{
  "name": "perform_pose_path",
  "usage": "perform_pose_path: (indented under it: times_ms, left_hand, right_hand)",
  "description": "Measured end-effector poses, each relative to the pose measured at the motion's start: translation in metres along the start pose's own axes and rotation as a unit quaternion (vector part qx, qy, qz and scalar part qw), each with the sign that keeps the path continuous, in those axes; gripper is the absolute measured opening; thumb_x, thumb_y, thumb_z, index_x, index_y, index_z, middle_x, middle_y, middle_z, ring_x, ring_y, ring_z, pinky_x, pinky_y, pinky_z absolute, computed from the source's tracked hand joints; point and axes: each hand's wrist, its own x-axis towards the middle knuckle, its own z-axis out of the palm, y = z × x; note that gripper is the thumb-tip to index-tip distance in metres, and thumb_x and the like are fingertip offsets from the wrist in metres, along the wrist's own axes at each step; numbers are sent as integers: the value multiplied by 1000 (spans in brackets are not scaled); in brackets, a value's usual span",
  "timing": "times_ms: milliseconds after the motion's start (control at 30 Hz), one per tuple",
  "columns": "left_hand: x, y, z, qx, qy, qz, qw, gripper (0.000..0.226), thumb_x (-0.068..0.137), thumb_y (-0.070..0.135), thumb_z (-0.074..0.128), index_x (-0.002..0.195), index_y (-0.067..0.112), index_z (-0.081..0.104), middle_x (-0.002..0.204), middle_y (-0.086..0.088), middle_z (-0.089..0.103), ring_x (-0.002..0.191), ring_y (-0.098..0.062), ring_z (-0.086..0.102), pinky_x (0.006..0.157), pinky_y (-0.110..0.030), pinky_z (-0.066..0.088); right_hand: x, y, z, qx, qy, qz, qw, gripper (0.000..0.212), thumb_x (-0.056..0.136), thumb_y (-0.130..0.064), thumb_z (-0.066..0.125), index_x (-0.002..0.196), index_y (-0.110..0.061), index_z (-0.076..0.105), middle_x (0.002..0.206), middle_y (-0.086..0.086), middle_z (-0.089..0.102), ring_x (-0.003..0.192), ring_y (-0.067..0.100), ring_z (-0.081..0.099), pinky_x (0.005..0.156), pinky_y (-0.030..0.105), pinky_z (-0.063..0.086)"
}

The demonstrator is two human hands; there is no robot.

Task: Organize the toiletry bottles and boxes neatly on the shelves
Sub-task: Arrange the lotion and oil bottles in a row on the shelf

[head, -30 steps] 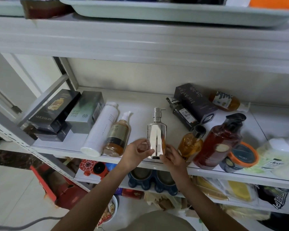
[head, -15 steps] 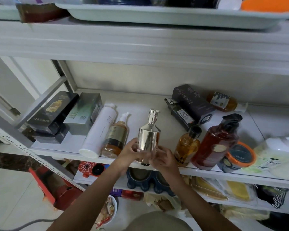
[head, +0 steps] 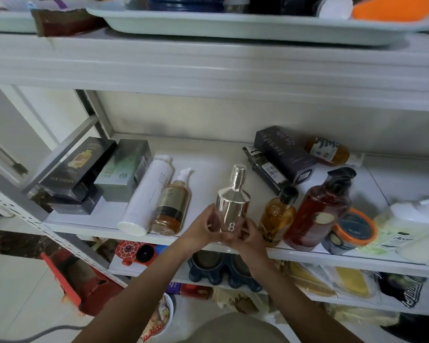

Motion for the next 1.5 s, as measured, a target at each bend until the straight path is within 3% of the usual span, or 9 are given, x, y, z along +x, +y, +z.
perform_pose_path:
  times_ms: [133, 233, 433, 533, 667, 867, 1133, 1300, 1500]
  left_hand:
    - [6, -6, 12, 47, 72, 16, 996, 45, 64, 4, 84, 90, 15, 50, 74, 9, 50, 63, -1, 44, 58, -10, 37]
    - [8, -9, 15, 63, 70, 26, 995, 48, 64, 1, 83, 94, 17, 51, 76, 12, 54, 64, 5, 51, 60, -8, 40]
    - [13, -2, 20, 119, 85, 66, 987, 49, 65, 1, 83, 95, 23, 50, 89, 11, 53, 82, -1, 55, 70, -4, 41]
    - [14, -5, 18, 125, 78, 60, 987, 60, 62, 6, 85, 112, 16, 53, 100, 3, 57, 92, -10, 55, 78, -7, 42]
    - [16, -8, 16, 123, 60, 51, 989, 59, 63, 4, 84, 112, 19, 55, 99, 1, 65, 96, -15, 62, 83, -14, 48]
    - [10, -8, 20, 105, 51, 49, 992, 58, 66, -1, 81, 109, 24, 53, 88, 14, 63, 83, 1, 59, 79, -5, 43]
    - [13, -11, 25, 128, 52, 41, 990, 46, 71, 8, 80, 104, 24, 52, 94, -3, 66, 96, -18, 62, 88, -25, 48]
    - [19, -5, 30, 118, 51, 42, 991, 37, 71, 6, 78, 93, 22, 54, 83, 4, 64, 78, -2, 58, 73, -5, 43]
    - [19, -5, 30, 110, 42, 46, 992, 37, 72, 1, 77, 98, 18, 56, 87, 3, 67, 83, -4, 62, 80, -7, 45]
  right_hand:
    - [2, 2, -5, -78, 8, -48, 996, 61, 58, -15, 88, 107, -27, 53, 99, -17, 62, 93, -5, 57, 71, 5, 45]
    - [2, 5, -6, -102, 22, -49, 993, 53, 69, -16, 82, 111, -26, 53, 103, -16, 62, 99, 1, 57, 76, 4, 44]
    - [-14, 23, -11, -163, 44, -47, 985, 70, 85, -7, 61, 145, -24, 32, 144, -5, 44, 132, 10, 41, 111, 35, 35]
    - [-24, 27, -13, -171, 55, -40, 983, 69, 84, -3, 59, 145, -21, 33, 145, -4, 42, 133, 11, 39, 113, 33, 32]
    - [-28, 27, -15, -162, 63, -42, 984, 64, 85, 2, 56, 143, -16, 37, 142, 0, 46, 131, 13, 41, 112, 27, 31]
    - [-33, 29, -20, -158, 68, -31, 985, 59, 87, 1, 49, 141, -21, 41, 139, -3, 47, 127, 16, 45, 108, 34, 38]
    - [-40, 40, -21, -147, 79, -46, 985, 58, 78, -12, 45, 136, -20, 49, 132, -5, 52, 123, 12, 47, 107, 34, 40]
    - [-40, 42, -24, -147, 98, -60, 983, 58, 84, 8, 45, 135, -20, 49, 133, -5, 52, 122, 8, 46, 110, 30, 36]
    - [-41, 44, -27, -151, 114, -85, 978, 61, 83, 11, 45, 133, -23, 53, 132, -11, 53, 121, 1, 45, 110, 30, 36]
